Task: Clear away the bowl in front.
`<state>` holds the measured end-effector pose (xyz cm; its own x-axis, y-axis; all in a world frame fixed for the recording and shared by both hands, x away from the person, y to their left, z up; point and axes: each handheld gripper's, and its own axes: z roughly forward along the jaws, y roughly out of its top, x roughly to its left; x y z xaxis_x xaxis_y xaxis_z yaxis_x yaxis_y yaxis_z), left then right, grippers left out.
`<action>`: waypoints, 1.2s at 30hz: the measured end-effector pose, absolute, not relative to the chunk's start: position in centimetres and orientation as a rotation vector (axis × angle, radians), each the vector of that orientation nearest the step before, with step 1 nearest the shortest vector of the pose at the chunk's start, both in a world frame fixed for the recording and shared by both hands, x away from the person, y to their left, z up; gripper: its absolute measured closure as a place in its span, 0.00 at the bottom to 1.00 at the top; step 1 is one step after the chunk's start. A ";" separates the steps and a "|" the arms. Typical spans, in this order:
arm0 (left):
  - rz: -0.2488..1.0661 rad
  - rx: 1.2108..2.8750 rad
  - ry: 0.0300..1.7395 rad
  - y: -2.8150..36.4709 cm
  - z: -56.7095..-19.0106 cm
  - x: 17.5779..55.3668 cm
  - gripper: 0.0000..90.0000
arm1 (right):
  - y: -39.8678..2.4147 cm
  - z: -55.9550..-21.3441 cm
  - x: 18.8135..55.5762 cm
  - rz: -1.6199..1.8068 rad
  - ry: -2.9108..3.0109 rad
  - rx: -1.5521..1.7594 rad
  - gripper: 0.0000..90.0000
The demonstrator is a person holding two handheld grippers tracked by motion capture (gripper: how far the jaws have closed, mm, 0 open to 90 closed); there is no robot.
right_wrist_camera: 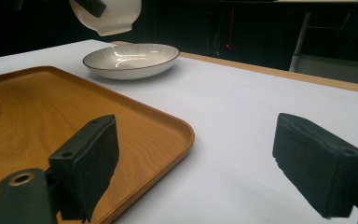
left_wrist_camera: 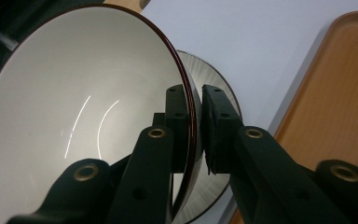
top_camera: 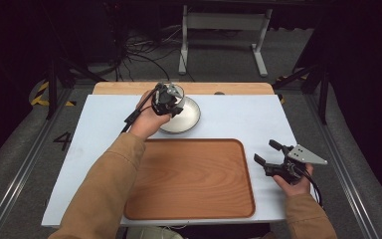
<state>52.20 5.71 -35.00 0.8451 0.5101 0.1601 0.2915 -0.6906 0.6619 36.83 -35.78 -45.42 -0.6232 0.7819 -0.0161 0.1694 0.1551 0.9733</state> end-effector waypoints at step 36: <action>0.277 2.458 0.359 5.1 -31.7 44.0 0.91 | -35.7 -45.4 36.8 1.493 1.907 0.896 0.17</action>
